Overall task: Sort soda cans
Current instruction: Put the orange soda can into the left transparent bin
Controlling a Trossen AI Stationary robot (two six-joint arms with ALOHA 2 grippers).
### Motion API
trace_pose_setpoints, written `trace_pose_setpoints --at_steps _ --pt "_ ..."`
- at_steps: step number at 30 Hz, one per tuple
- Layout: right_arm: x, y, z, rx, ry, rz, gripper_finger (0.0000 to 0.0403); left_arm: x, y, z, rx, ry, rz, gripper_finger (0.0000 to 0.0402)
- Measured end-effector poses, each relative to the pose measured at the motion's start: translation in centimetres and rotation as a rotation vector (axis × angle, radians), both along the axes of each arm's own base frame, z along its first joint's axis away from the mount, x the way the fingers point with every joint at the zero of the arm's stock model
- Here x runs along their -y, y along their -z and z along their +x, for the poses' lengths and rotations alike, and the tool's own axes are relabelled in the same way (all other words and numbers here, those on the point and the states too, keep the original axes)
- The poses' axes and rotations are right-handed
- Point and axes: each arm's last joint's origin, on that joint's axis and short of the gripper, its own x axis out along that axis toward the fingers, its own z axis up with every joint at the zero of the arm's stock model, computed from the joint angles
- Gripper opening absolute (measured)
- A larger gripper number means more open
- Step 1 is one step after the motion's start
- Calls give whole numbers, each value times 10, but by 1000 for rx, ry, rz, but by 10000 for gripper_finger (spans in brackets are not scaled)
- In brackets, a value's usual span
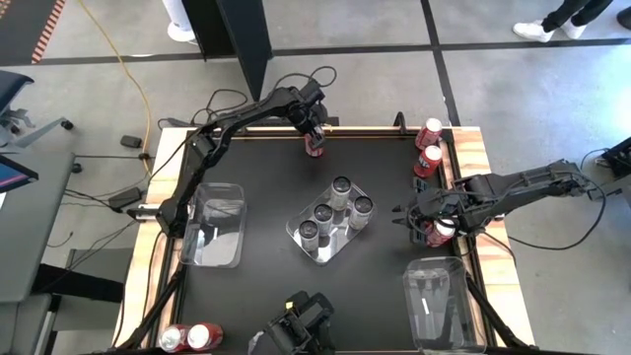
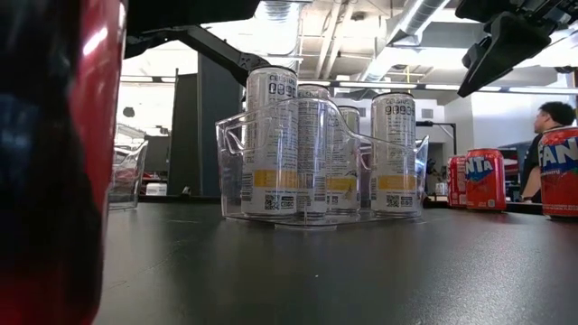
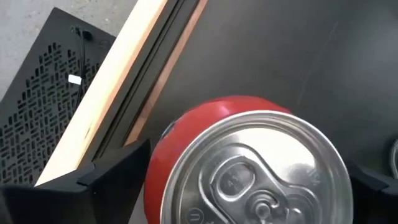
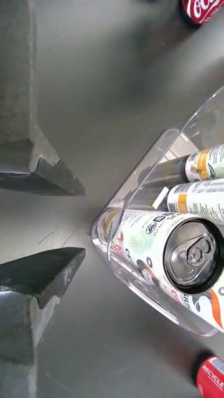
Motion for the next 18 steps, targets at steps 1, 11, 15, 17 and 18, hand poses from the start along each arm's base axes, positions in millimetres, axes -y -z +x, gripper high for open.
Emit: trace_pose_setpoints --at_steps 1,11,15,17,18 --pt "0 0 0 0 0 0 161 0 0 0 0 1 0 362" --pt "0 0 0 0 0 0 161 -1 -1 1 15 -10 5 309" --pt "0 0 0 0 0 1 161 -1 -1 1 16 -11 5 308" --pt "0 0 0 0 1 1 161 -1 -1 1 16 -11 4 308" --pt "0 0 0 0 1 1 161 -1 -1 1 17 -11 4 308"
